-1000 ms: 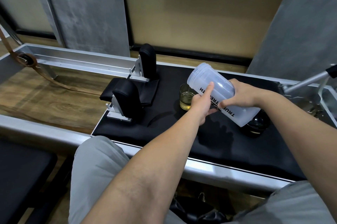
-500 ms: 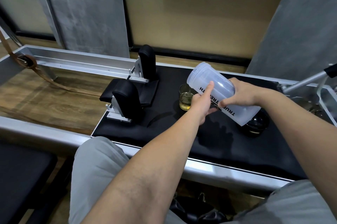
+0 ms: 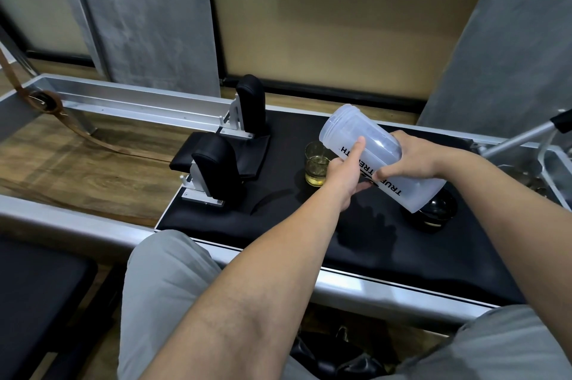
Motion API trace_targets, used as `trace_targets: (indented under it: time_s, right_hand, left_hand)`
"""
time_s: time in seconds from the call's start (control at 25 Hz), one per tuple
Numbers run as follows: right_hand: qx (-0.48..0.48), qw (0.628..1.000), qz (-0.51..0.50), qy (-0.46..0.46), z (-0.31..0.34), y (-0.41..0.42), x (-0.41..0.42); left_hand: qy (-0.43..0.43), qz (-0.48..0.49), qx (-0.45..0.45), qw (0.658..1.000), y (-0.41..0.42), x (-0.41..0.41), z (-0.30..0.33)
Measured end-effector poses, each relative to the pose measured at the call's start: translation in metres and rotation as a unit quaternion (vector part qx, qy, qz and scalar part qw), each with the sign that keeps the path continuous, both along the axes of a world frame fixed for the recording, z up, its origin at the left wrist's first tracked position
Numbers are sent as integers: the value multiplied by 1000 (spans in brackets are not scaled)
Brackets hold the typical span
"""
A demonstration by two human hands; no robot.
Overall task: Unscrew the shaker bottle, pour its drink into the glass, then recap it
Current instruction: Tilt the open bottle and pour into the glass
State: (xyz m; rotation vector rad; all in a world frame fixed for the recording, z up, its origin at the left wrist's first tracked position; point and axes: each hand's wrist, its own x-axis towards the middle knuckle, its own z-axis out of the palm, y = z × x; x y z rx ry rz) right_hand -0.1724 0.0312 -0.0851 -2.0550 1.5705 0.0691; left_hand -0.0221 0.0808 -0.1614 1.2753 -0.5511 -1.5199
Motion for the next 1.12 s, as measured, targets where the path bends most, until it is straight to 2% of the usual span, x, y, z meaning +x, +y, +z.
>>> trace_targets:
  time_s: [1.12]
  right_hand:
    - [11,1000,5,-17,5,2,-1]
  left_hand:
    - [4,0,-2,1000,-3,-1,-1]
